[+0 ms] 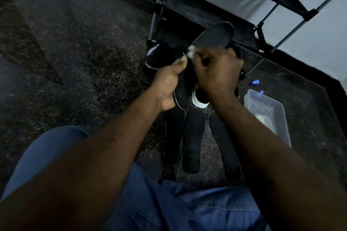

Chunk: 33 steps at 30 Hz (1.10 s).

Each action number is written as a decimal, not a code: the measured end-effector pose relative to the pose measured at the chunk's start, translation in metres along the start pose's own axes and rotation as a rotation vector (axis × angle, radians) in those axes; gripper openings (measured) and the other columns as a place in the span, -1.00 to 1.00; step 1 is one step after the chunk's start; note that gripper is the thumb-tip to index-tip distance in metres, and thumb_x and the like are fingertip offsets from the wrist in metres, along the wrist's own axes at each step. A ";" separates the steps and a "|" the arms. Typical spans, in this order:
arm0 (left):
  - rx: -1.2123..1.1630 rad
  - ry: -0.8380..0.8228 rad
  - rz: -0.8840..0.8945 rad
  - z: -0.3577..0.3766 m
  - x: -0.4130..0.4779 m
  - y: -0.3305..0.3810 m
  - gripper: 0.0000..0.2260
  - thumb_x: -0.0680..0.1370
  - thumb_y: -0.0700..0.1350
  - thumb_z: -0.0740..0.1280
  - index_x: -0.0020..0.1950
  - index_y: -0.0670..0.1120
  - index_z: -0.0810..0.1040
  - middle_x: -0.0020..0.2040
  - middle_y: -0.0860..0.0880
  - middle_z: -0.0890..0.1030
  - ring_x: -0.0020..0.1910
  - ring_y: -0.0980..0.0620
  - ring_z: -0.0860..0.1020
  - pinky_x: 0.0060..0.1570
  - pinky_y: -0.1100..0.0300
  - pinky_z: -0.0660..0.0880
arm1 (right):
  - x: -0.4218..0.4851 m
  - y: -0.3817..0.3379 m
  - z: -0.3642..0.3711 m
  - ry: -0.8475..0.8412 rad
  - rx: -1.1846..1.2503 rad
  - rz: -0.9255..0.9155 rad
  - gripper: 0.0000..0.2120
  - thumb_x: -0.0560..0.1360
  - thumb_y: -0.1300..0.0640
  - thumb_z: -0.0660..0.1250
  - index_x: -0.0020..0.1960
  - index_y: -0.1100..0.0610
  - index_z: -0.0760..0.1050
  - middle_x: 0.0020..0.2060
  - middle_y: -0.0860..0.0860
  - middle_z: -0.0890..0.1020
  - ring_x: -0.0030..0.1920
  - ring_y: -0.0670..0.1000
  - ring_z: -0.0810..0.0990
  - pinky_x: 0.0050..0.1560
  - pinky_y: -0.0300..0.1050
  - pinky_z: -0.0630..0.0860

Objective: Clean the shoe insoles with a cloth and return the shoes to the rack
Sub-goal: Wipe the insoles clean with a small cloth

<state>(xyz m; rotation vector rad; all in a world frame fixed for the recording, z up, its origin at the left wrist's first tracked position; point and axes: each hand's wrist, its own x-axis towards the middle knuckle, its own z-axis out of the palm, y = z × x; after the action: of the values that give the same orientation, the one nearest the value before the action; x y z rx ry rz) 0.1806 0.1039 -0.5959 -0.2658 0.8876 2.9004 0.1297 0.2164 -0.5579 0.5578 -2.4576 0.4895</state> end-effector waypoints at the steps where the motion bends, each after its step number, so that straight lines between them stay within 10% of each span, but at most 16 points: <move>1: 0.011 0.003 0.005 0.001 0.001 0.000 -0.76 0.74 -0.08 0.15 0.32 -0.04 0.55 0.06 -0.08 0.69 -0.09 -0.02 0.68 -0.14 0.10 0.64 | 0.006 0.011 -0.001 0.027 0.000 0.109 -0.66 0.50 -0.19 0.27 0.10 -0.09 0.71 -0.05 -0.07 0.74 0.02 0.10 0.65 0.06 0.11 0.54; 11: -0.072 0.047 0.008 -0.003 0.006 0.003 -0.59 0.73 -0.06 0.18 0.58 -0.13 0.37 0.47 -0.18 0.50 0.18 -0.09 0.61 0.07 0.08 0.65 | -0.013 0.014 -0.008 0.026 0.047 0.195 -0.74 0.50 -0.10 0.30 0.04 -0.07 0.72 -0.03 -0.06 0.73 0.03 0.14 0.62 0.09 0.14 0.52; 15: -0.080 0.049 -0.027 -0.013 0.011 0.002 -0.55 0.72 0.02 0.21 0.59 -0.10 0.36 0.50 -0.18 0.48 0.42 -0.19 0.50 0.21 -0.01 0.61 | -0.034 -0.004 -0.009 -0.057 -0.012 -0.070 -0.77 0.51 -0.08 0.33 0.03 -0.06 0.72 -0.09 -0.03 0.71 -0.02 0.15 0.60 -0.01 0.07 0.47; 20: -0.066 0.017 -0.043 -0.010 0.013 0.004 -0.53 0.72 0.03 0.21 0.58 -0.16 0.36 0.45 -0.25 0.51 0.11 -0.18 0.65 0.00 0.02 0.67 | -0.017 0.027 -0.006 0.047 0.112 0.261 -0.67 0.48 -0.13 0.26 0.06 -0.06 0.71 -0.05 -0.08 0.74 -0.02 0.10 0.67 0.05 0.14 0.59; 25: -0.086 0.018 -0.046 -0.014 0.015 0.012 -0.46 0.71 0.14 0.16 0.58 -0.17 0.35 0.36 -0.24 0.52 0.08 -0.15 0.64 0.04 0.01 0.65 | -0.056 0.004 -0.010 -0.067 0.376 -0.001 -0.89 0.52 0.05 0.45 0.01 0.01 0.73 -0.08 -0.06 0.68 -0.03 -0.01 0.62 0.03 0.03 0.55; 33: -0.088 -0.023 0.045 -0.009 0.006 0.018 -0.50 0.75 0.10 0.08 0.48 -0.26 0.44 0.24 -0.25 0.62 0.21 -0.18 0.60 0.11 -0.02 0.65 | -0.072 -0.019 0.004 -0.292 0.988 0.672 -0.96 0.52 0.12 0.47 -0.03 0.04 0.69 -0.13 0.05 0.74 -0.11 0.10 0.72 -0.08 0.08 0.66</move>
<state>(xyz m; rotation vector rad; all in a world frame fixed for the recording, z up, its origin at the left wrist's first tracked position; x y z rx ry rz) 0.1738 0.0844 -0.5951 -0.2217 0.7739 2.9817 0.1917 0.2182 -0.6004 0.1200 -2.4956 2.0603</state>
